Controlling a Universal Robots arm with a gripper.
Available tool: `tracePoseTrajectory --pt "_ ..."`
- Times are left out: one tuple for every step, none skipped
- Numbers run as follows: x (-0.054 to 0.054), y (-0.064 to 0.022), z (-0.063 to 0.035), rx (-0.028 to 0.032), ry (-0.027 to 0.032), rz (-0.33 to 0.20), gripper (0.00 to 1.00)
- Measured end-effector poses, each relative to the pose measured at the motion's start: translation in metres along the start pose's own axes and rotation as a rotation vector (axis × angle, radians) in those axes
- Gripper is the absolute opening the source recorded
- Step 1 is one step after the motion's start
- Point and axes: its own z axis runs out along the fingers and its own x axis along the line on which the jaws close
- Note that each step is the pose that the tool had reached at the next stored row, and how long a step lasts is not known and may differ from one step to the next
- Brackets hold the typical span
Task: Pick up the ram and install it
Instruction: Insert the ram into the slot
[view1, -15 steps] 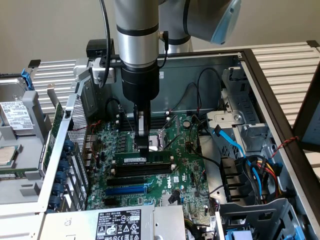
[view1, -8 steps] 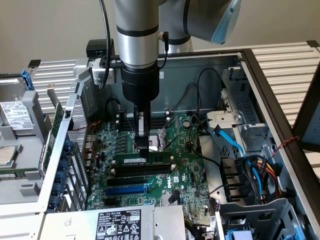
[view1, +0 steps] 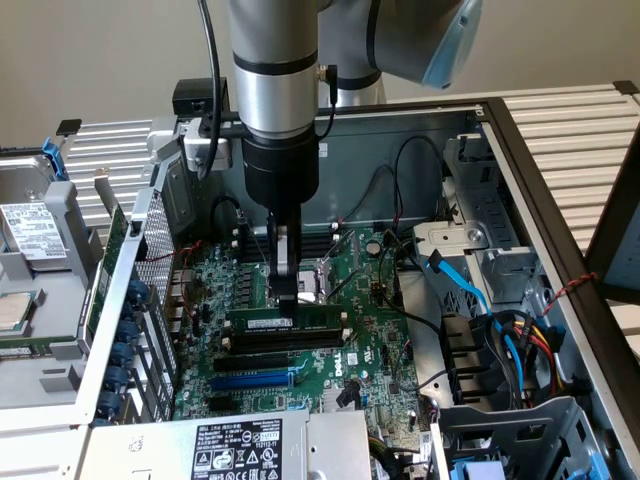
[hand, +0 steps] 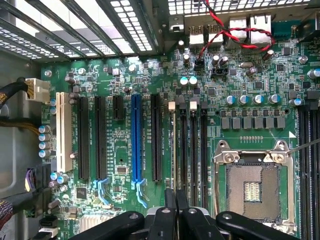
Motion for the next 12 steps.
tracePoseTrajectory --pt "0.0 0.0 0.0 -0.0001 0.0001 0.0 0.12" --pt "0.0001 0.0 0.0002 -0.0001 0.0001 0.0 0.12" --pt "0.0 0.0 0.0008 0.0 -0.0001 0.0 0.12" --pt "0.0 0.0 0.0011 -0.0001 0.0 0.0 0.12" --pt "0.0 0.0 0.0011 -0.0002 0.0001 0.0 0.12" --pt "0.0 0.0 0.0011 -0.0002 0.0001 0.0 0.12" --pt "0.0 0.0 0.0012 -0.0003 0.0003 0.0 0.12" --pt "-0.0001 0.0 0.0018 -0.0002 0.0 0.0 0.12" --pt "-0.0001 -0.0001 0.0029 -0.0001 -0.0001 0.0 0.12" --pt "-0.0001 -0.0001 0.0034 -0.0002 0.0 0.0 0.12" --pt "-0.0001 0.0 0.0033 -0.0003 0.0001 0.0 0.12" --pt "-0.0001 0.0 0.0033 -0.0003 0.0001 0.0 0.12"
